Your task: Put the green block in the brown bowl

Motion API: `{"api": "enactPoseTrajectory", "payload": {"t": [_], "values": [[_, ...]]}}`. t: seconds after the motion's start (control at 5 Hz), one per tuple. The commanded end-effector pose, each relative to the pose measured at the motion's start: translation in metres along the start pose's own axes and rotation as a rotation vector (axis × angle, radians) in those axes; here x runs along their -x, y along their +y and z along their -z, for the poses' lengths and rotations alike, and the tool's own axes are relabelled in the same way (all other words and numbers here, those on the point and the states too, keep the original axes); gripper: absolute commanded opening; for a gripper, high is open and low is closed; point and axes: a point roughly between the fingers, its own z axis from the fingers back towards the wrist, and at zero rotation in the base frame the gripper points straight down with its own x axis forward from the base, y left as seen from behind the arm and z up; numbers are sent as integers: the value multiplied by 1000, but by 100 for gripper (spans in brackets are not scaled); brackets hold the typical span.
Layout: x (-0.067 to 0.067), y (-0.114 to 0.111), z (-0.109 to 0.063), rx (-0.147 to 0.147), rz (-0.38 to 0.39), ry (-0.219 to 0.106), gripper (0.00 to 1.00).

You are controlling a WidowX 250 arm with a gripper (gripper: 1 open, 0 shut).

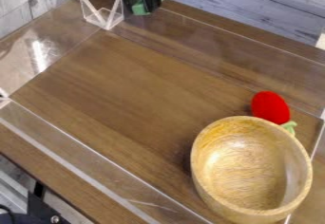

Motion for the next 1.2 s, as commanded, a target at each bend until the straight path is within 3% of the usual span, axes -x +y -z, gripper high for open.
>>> {"api": "enactPoseTrajectory", "payload": {"t": [0.0,0.6,0.8,1.0], "values": [[-1,-4,-16,-1,17,-41,0],[-3,-25,3,39,35,-38,0],[-3,-40,4,58,-30,-73,0],[5,-65,-13,59,21,-74,0]]}}
